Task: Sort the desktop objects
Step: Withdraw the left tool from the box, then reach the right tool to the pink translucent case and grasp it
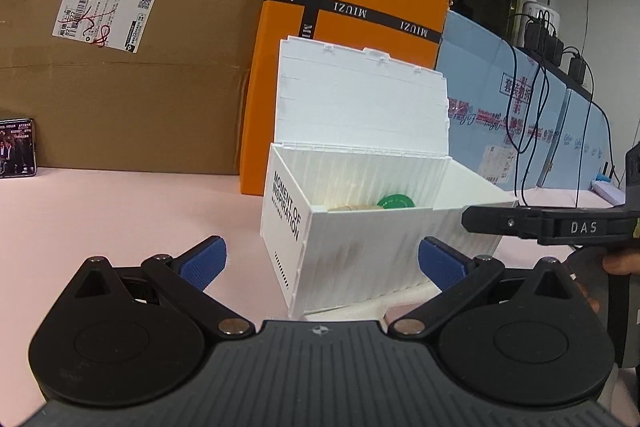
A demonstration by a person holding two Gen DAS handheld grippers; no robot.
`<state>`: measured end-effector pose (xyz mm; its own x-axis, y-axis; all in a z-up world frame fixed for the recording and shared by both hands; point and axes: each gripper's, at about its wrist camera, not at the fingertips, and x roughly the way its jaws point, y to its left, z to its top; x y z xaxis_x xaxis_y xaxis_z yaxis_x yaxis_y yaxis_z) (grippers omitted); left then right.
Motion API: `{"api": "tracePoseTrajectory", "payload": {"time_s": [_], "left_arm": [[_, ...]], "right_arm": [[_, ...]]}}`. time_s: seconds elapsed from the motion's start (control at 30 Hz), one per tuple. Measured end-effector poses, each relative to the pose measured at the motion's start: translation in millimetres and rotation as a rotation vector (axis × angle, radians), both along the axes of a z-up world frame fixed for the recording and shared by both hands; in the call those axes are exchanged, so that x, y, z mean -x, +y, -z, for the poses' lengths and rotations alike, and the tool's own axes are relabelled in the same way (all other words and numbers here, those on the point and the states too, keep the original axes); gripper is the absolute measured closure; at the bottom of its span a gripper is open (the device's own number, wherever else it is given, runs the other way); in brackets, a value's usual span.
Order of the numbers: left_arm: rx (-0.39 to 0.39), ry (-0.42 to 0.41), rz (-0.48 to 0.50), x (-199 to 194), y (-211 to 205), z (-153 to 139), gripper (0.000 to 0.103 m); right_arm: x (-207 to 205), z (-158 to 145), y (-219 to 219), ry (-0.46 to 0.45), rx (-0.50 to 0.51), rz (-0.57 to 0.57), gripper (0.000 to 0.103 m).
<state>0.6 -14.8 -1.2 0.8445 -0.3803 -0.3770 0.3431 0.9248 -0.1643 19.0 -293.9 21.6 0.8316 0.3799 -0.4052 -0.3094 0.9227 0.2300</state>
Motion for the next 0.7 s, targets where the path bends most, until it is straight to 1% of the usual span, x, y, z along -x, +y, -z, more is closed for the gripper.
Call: {"api": "tracePoseTrajectory", "payload": {"time_s": [0.2,0.4,0.53,0.63,0.7], "left_arm": [[-0.08,0.048,-0.002,-3.8,-5.9,9.7,0.0],[-0.161,0.094,0.021,-6.5,-9.3,17.5,0.0],[-0.211,0.113,0.043,-5.2,-12.4,23.1,0.0],[-0.242,0.118,0.065,-2.3,-14.7,26.3,0.0],[-0.255,0.125,0.083,-1.0,-15.4,28.5,0.0]], "right_arm": [[5.1,4.7,-2.1,0.04,-0.017,0.02,0.0],[14.9,6.6,2.2,0.062,-0.002,0.035,0.0],[24.2,10.0,4.9,0.091,-0.039,-0.02,0.0],[31.9,14.7,10.8,0.108,-0.018,-0.035,0.0],[36.1,16.7,11.6,0.118,-0.023,-0.049,0.0]]}}
